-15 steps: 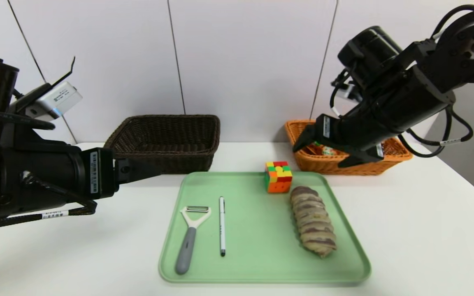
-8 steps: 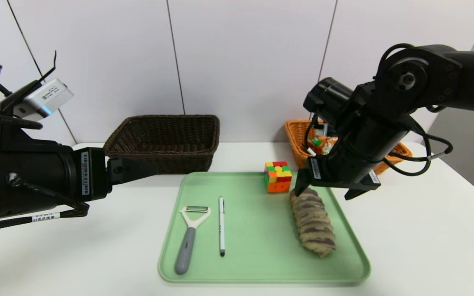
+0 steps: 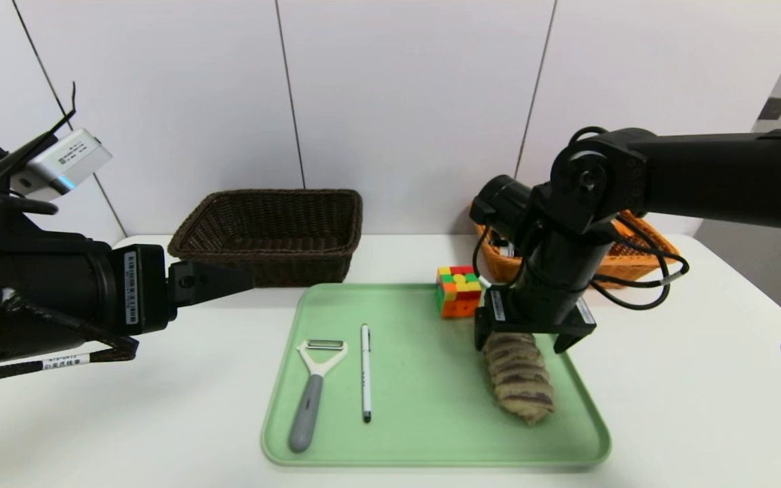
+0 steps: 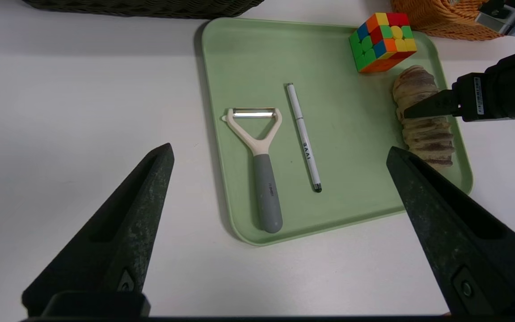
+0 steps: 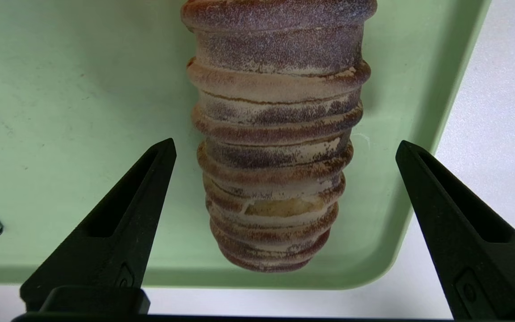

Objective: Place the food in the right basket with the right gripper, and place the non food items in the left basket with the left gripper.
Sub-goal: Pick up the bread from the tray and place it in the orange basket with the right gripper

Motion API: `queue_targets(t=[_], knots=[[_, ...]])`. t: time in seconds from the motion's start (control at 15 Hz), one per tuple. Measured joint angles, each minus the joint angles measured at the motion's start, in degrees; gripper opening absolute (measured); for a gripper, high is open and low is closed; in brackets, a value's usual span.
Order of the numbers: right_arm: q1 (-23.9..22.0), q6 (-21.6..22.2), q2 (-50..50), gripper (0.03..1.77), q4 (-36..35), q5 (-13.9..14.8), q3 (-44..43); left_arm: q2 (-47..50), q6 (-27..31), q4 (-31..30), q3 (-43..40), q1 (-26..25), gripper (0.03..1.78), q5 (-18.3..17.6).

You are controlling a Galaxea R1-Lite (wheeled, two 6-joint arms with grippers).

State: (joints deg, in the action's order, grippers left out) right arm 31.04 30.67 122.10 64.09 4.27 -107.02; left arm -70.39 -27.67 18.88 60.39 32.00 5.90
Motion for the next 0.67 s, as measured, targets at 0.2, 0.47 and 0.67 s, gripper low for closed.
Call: queue_targets(t=[0.2,0.47,0.67], knots=[[0.1,-0.1,0.9,1.70,-0.2,-0.1,0.0,0.7,0.1,0.0,-0.6,0.0,1.69,0.0],[0.4,-0.2,1.5,1.70,-0.6,0.5,-0.3,1.8,0.1,0.0,-1.7,0.0,1.69,0.0],[0.4,-0.1,1.7,1.71,-2.9,0.6,-0.4,2.6,0.1,0.0,-2.0,0.0,1.69,-0.1]])
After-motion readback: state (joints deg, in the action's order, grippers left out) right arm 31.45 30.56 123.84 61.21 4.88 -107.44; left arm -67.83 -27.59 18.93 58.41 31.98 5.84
